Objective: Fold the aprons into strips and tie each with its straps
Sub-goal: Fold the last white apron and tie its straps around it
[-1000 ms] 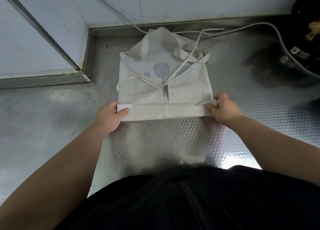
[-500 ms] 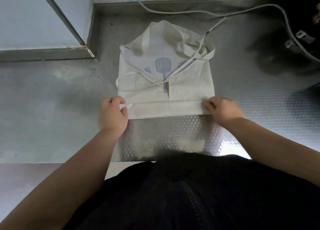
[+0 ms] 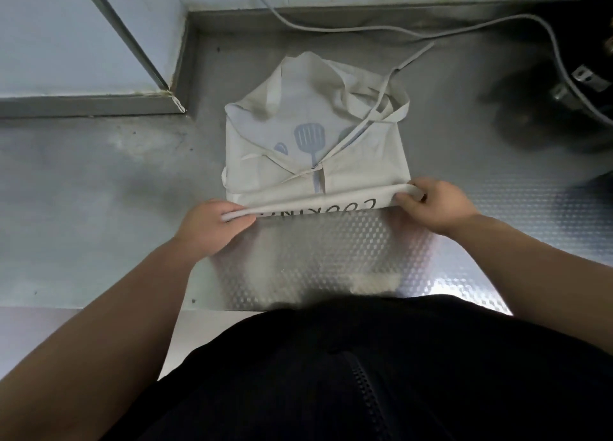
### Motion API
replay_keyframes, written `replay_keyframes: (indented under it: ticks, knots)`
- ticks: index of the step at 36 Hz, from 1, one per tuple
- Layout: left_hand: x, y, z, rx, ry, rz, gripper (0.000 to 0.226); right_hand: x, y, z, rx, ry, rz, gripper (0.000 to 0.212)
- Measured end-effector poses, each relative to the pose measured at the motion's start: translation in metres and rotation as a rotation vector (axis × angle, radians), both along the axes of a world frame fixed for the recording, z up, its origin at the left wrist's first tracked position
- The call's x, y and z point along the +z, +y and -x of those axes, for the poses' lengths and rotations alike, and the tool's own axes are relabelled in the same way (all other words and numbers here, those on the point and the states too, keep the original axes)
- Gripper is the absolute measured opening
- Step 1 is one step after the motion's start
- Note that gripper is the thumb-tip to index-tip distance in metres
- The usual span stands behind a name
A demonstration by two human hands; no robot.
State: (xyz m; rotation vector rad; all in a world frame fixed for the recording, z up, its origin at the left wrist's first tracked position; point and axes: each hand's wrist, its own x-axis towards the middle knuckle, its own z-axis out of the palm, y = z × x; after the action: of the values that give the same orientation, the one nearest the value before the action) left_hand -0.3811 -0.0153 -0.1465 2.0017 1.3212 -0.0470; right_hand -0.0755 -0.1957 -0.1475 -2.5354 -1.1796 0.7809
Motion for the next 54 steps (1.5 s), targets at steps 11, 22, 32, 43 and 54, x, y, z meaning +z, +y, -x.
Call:
replay_keyframes:
  ticks: [11,22,32,43,54]
  knots:
    - [-0.018,0.033,-0.013,0.29,-0.099,0.036,0.027,-0.01,0.04,-0.011,-0.146,0.01,0.099,0.031]
    - [-0.025,0.039,-0.016,0.17,0.054,-0.122,0.061,0.006,0.069,-0.006,0.211,-0.421,0.212,0.04]
    - [-0.025,0.048,-0.032,0.227,0.069,-0.104,0.018,-0.001,0.071,0.02,0.395,-0.092,0.066,0.048]
    - [0.018,0.071,-0.062,0.69,-0.601,0.066,0.023,0.01,0.086,0.032,0.389,-0.135,0.242,0.049]
    - [0.003,0.078,-0.029,1.2,-0.67,0.088,0.035,0.005,0.086,0.033,0.29,-0.093,0.188,0.069]
